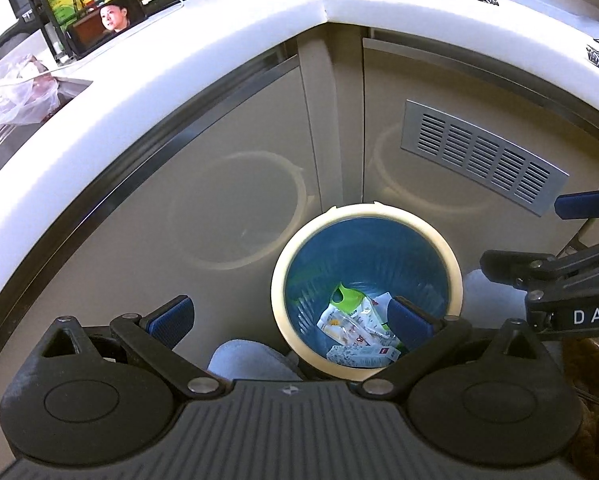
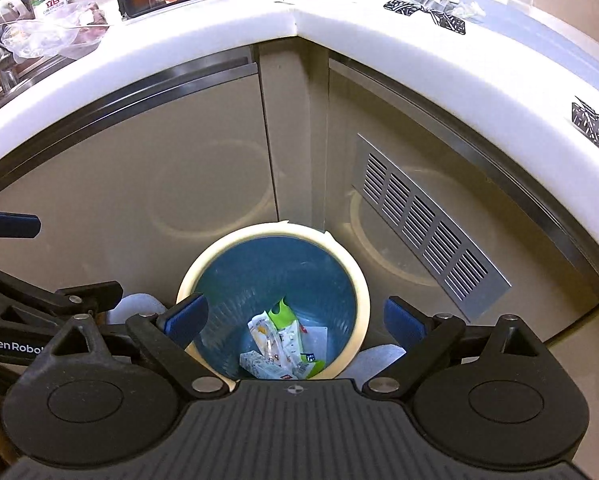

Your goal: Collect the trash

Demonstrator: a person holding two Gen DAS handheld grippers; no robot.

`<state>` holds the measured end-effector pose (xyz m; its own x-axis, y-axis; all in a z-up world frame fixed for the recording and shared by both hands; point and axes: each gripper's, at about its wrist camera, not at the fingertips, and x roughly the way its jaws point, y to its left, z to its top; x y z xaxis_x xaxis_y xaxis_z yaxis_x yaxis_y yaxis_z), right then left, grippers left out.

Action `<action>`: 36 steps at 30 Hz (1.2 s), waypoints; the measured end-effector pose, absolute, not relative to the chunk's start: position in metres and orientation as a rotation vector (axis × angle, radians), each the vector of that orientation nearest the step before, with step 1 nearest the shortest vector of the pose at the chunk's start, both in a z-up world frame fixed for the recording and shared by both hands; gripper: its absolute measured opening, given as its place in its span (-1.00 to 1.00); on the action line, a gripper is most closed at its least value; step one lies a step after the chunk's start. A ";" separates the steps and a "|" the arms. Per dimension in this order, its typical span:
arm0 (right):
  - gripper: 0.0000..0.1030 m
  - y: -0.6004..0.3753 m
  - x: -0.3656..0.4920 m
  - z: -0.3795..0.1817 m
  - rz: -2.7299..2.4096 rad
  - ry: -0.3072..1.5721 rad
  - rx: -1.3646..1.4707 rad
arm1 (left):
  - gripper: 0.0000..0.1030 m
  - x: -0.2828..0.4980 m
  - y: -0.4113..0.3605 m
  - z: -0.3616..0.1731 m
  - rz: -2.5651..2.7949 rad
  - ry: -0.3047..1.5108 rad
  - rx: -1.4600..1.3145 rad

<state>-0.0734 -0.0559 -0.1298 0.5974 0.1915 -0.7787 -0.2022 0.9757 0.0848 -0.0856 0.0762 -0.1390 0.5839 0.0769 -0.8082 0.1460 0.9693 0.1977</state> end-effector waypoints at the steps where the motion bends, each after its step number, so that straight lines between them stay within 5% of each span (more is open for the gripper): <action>1: 0.86 -0.056 -0.073 -0.130 0.230 0.902 -0.015 | 0.99 -0.086 0.077 -0.139 -0.040 0.949 0.253; 36: 0.86 -0.056 -0.066 -0.140 0.242 0.940 -0.013 | 0.99 -0.082 0.078 -0.143 -0.038 0.968 0.249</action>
